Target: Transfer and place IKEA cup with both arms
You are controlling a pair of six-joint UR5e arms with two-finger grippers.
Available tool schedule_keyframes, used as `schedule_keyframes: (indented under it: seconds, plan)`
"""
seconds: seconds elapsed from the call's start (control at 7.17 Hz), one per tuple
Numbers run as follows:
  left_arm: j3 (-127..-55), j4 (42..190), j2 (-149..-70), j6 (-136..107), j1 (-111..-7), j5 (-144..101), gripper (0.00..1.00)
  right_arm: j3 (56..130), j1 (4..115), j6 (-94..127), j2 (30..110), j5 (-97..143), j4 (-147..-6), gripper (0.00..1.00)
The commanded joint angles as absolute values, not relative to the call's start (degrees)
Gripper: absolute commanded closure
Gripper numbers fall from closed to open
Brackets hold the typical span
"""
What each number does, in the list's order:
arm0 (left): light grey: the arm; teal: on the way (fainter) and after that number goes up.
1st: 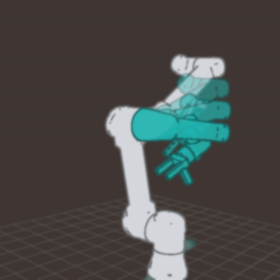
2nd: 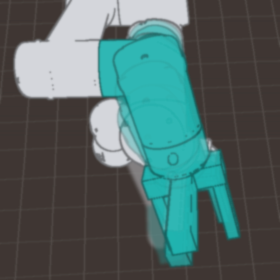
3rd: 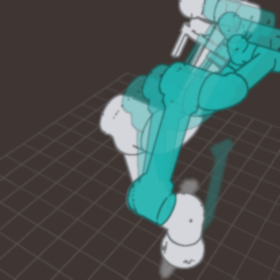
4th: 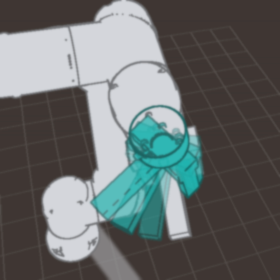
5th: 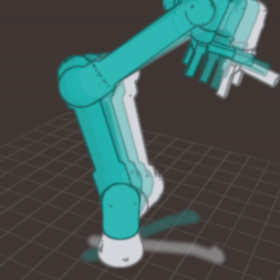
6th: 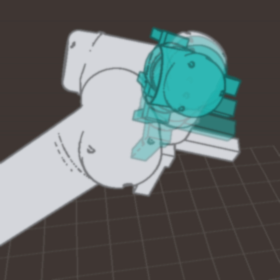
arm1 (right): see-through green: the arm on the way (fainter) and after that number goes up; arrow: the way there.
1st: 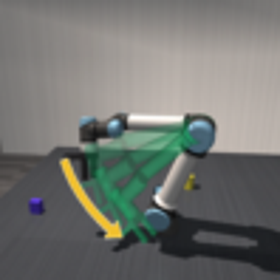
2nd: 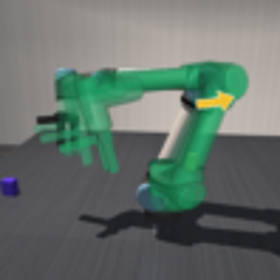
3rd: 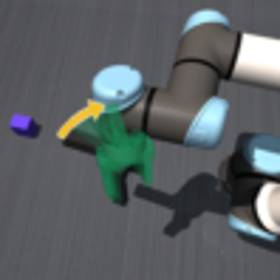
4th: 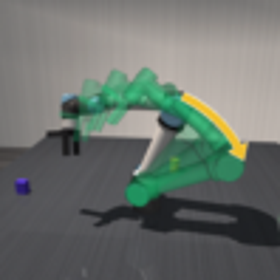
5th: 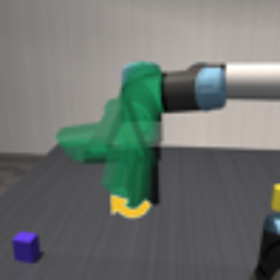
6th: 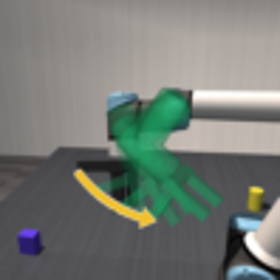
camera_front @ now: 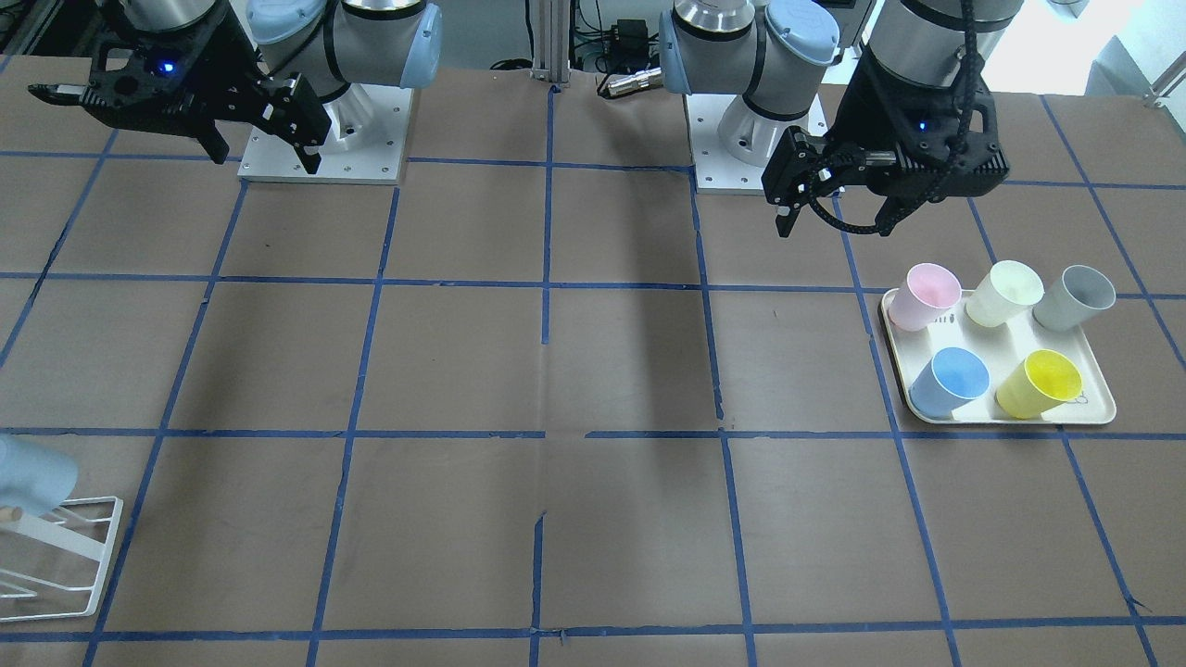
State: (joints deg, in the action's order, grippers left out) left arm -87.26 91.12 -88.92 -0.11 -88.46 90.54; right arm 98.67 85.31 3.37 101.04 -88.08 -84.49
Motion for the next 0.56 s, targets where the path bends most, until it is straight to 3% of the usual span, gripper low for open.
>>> schedule_keyframes:
  seconds: [0.0, 0.42]
  plan:
    - [-87.28, 91.05, -88.68, 0.09, -88.51, 90.53, 0.0, 98.79, 85.6, 4.47, 101.34, -88.07, -84.29, 0.0]
    - [-87.8, 91.05, -88.07, 0.09, -88.59, 90.53, 0.0, 98.53, 85.69, 4.57, 101.69, -88.07, -84.73, 0.0]
